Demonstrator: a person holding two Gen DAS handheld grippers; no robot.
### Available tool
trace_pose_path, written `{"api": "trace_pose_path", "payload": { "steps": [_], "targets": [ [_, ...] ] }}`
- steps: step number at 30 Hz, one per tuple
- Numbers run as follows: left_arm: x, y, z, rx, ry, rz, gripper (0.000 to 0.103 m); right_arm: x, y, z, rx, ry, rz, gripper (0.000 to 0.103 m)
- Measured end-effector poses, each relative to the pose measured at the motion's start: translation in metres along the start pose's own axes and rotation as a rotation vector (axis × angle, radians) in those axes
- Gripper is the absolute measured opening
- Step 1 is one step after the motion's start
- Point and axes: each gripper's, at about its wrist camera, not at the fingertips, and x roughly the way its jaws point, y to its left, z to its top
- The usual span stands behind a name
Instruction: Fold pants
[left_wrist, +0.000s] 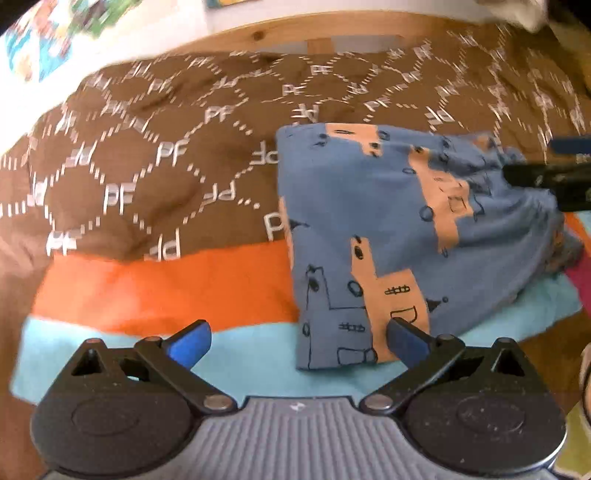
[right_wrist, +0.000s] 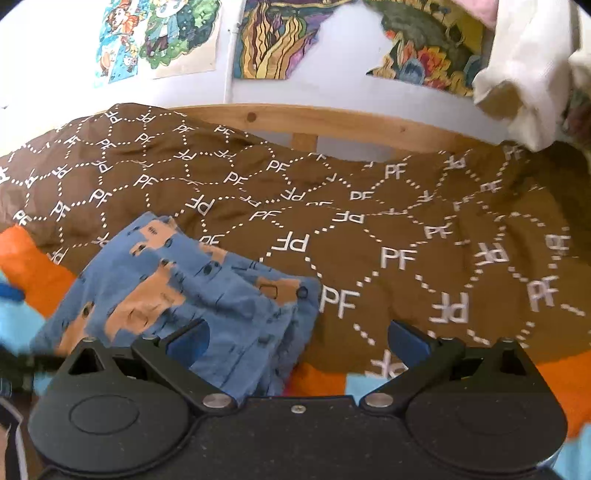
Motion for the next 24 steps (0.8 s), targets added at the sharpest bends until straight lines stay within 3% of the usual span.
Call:
{"api": "trace_pose_path", "payload": {
  "steps": [2,4,6,8,12,16,20,22,24],
  "targets": [
    [0.003,0.008,0.000,-0.058,0.031,-0.040,0.103,0.019,-0.003,0.001,-0.080,0.013,0.008,0.102],
    [0.004,0.010,-0.001,-0.041,0.030,-0.053,0.103,0.042,-0.008,0.001,-0.169,0.040,-0.019,0.102],
    [0.002,0.010,-0.002,0.000,0.021,-0.050,0.103,0.058,-0.029,0.008,-0.078,0.070,0.005,0.102],
    [-0.004,0.014,0.002,-0.019,0.027,-0.080,0.103,0.064,-0.045,0.016,0.031,0.094,0.039,0.102],
    [-0.027,0.033,0.022,-0.132,-0.105,-0.147,0.103,0.045,-0.050,0.035,0.166,0.072,0.077,0.102],
    [-0.006,0.035,0.067,-0.115,-0.120,-0.116,0.103,0.036,-0.029,0.051,0.109,0.013,0.119,0.102],
    [0.034,0.034,0.097,-0.103,-0.097,-0.066,0.103,0.054,-0.006,0.051,-0.028,0.045,0.122,0.102],
    [0.058,0.033,0.104,-0.095,-0.041,-0.031,0.103,0.068,0.005,0.042,-0.138,0.082,0.053,0.102],
    [0.069,0.036,0.106,-0.124,-0.022,-0.043,0.103,0.079,0.008,0.034,-0.181,0.095,0.002,0.102]
  ]
}}
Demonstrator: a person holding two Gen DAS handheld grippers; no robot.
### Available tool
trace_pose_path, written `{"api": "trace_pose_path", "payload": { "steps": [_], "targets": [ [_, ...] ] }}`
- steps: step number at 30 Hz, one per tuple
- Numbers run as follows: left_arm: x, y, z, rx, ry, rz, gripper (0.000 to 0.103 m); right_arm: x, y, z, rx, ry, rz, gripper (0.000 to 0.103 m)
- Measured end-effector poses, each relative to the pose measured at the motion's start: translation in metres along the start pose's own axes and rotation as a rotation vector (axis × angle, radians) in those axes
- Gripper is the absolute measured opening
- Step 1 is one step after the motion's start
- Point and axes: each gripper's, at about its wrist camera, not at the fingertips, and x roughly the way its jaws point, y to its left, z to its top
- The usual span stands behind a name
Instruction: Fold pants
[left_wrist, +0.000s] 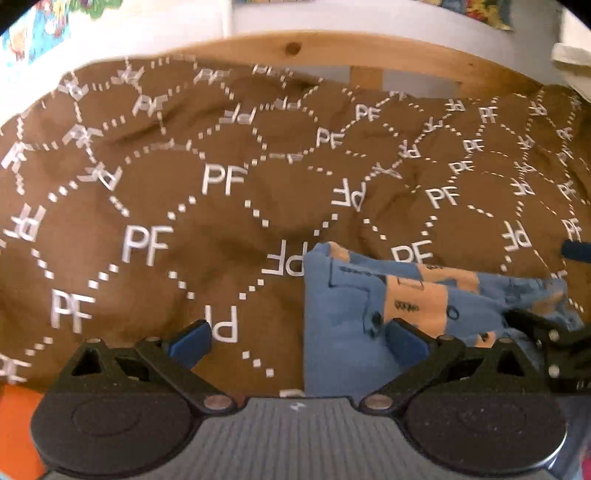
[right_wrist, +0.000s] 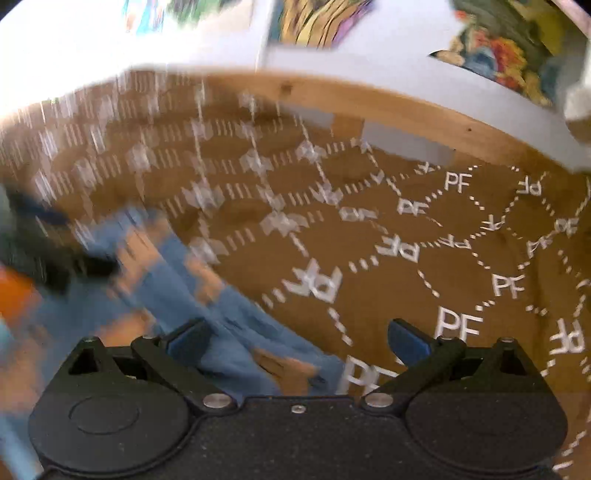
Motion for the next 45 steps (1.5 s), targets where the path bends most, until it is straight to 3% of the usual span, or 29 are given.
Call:
{"api": "trace_pose_path", "payload": {
  "steps": [5,8,13,20,25,29,38,45],
  "targets": [
    [-0.008,0.012,-0.001,-0.067,0.016,-0.033,0.103,-0.020,-0.025,-0.008,0.143,-0.015,-0.004,0.102],
    [-0.019,0.020,-0.006,-0.110,0.023,-0.091,0.103,-0.039,-0.041,-0.014,0.223,-0.044,0.075,0.102],
    [-0.039,0.025,-0.020,-0.179,0.043,-0.176,0.103,-0.060,-0.047,-0.025,0.341,-0.018,0.164,0.102],
    [-0.060,0.007,-0.053,-0.066,0.081,-0.162,0.103,-0.085,-0.027,-0.046,0.384,0.042,0.195,0.102],
    [-0.062,0.004,-0.071,-0.038,0.130,-0.158,0.103,-0.072,-0.018,-0.059,0.349,0.161,0.254,0.102],
    [-0.063,0.001,-0.080,0.014,0.119,-0.143,0.103,-0.071,-0.025,-0.064,0.396,0.165,0.294,0.102],
    [-0.059,0.004,-0.080,0.003,0.130,-0.157,0.103,-0.058,-0.054,-0.064,0.555,0.055,0.424,0.102],
    [-0.057,0.007,-0.086,0.018,0.087,-0.195,0.103,-0.031,-0.063,-0.058,0.575,0.005,0.527,0.102]
  ]
}}
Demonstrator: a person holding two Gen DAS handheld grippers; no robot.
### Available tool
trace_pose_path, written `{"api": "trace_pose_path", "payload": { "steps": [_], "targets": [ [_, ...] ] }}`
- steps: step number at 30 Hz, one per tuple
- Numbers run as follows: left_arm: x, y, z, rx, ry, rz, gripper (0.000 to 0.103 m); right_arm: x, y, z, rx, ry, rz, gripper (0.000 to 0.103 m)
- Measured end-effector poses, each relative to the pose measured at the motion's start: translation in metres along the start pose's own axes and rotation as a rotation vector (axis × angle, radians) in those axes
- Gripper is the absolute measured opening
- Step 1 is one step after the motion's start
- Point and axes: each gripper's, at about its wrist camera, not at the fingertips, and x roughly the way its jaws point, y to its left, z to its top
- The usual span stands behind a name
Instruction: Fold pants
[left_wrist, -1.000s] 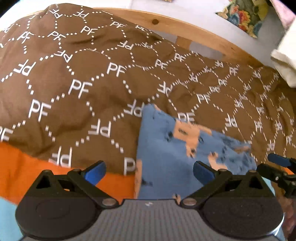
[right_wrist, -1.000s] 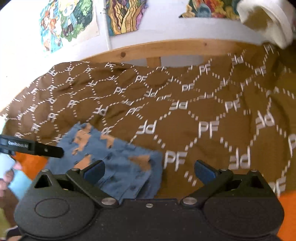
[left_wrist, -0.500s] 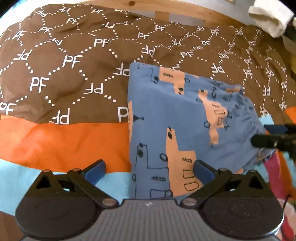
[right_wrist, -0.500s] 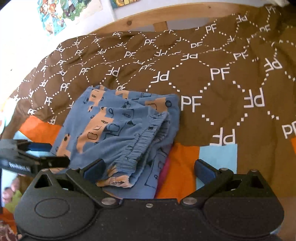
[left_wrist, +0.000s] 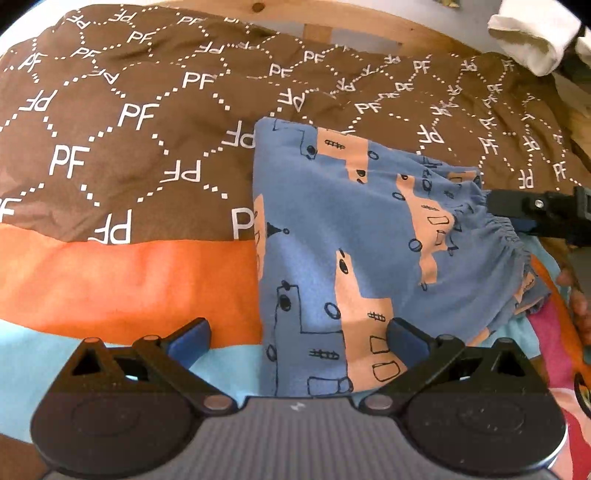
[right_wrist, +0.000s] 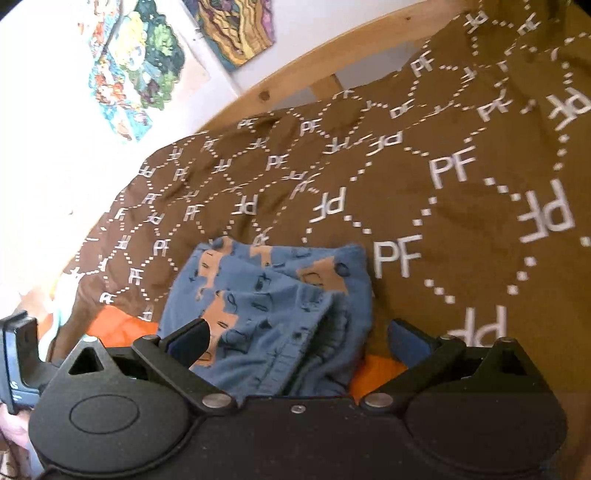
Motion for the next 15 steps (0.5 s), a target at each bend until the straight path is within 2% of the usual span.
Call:
{"api": "trace_pose_path", "payload": {
  "steps": [4,8,12,14,15],
  "targets": [
    [-0.006,0.003,0.002,0.006,-0.006,-0.030,0.103,0.011,0.000,0.000,-0.009,0.009,0.034,0.102],
    [-0.018,0.008,0.004,-0.002,-0.086,-0.101,0.103,0.008,-0.007,0.001,0.026,-0.008,0.074,0.102],
    [-0.011,0.015,0.009,-0.039,-0.050,-0.176,0.103,0.004,-0.016,0.003,0.080,-0.059,0.078,0.100],
    [-0.009,0.019,0.009,-0.072,-0.041,-0.183,0.099,0.005,-0.016,0.003,0.081,-0.058,0.066,0.097],
    [-0.010,0.020,0.010,-0.082,-0.041,-0.179,0.092,0.005,-0.014,0.002,0.071,-0.057,0.046,0.088]
  ]
}}
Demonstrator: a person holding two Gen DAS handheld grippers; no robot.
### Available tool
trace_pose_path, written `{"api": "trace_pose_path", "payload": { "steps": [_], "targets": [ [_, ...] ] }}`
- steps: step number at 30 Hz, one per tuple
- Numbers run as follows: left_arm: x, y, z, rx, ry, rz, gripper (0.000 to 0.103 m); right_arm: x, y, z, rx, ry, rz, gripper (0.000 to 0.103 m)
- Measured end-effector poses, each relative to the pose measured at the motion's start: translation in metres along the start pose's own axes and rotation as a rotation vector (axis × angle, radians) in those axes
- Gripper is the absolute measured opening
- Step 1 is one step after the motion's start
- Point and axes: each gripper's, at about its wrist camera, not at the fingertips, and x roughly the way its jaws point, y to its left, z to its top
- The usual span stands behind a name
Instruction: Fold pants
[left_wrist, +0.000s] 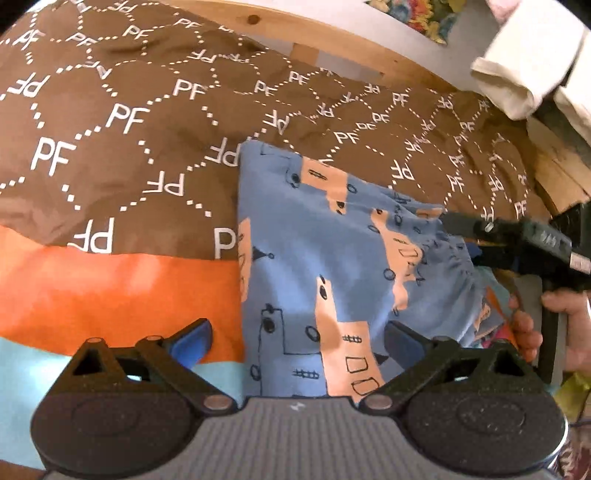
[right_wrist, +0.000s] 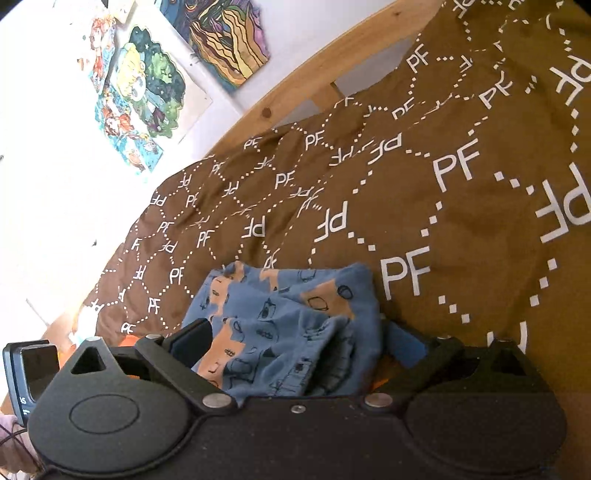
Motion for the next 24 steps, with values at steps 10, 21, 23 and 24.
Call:
{"api": "trace_pose_path", "payload": {
  "steps": [10,21,23,24],
  "targets": [
    [0.006,-0.010,0.011,-0.012,0.099,0.056,0.036,-0.008,0.001,-0.003,-0.030,0.008,-0.076,0.026],
    [-0.017,-0.053,0.028,0.115,-0.037,0.133,0.017,-0.024,0.091,0.000,-0.534,-0.121,-0.261,0.017],
    [-0.018,-0.060,0.035,0.145,-0.088,0.129,0.017,-0.025,0.100,0.009,-0.578,-0.152,-0.279,0.017],
    [-0.018,-0.063,0.039,0.159,-0.113,0.132,0.017,-0.026,0.102,0.014,-0.592,-0.168,-0.285,0.017]
  ]
}}
